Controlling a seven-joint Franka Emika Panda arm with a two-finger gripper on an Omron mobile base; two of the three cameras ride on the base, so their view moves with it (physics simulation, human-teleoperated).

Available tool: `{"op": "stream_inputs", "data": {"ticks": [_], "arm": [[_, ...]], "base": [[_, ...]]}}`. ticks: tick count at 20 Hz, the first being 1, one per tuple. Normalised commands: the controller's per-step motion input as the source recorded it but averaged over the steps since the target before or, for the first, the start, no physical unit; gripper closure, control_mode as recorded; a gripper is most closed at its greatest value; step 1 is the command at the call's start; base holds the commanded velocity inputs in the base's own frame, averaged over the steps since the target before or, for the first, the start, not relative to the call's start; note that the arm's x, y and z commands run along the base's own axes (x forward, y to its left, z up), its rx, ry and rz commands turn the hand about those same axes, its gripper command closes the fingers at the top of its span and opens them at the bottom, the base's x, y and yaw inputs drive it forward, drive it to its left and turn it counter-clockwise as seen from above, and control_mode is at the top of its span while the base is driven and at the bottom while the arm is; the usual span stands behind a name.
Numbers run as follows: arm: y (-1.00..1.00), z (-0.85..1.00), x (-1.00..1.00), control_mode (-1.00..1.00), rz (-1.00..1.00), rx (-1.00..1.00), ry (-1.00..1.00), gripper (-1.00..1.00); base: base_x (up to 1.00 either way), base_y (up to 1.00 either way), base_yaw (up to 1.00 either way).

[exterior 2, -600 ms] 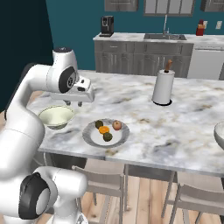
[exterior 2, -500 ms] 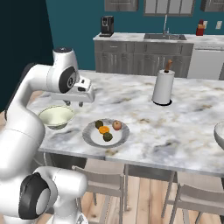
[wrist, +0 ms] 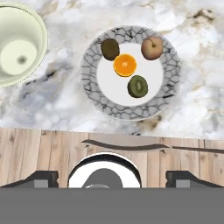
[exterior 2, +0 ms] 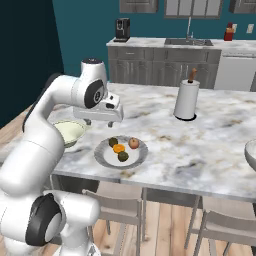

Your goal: Take the fruits from the plate on the dining counter and place two fruits in each bowl.

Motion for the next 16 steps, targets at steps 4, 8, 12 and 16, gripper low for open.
{"op": "stream_inputs", "data": {"ticks": [4, 8, 12, 16], "arm": [[-0.22, -0.60, 0.25, -1.00, 0.00, 0.00, 0.04, -1.00], [-0.10, -0.71, 0.39, -1.00, 0.04, 0.00, 0.02, -1.00], [0.00, -0.60, 0.34, -1.00, 0.00, 0.00, 0.00, -1.00], [0.00, -0.56, 0.33, -1.00, 0.00, 0.01, 0.00, -1.00]], "base": [[0.00, 0.00, 0.00], [0.00, 0.00, 0.00], [0.00, 0.00, 0.00], [0.00, 0.00, 0.00]]}}
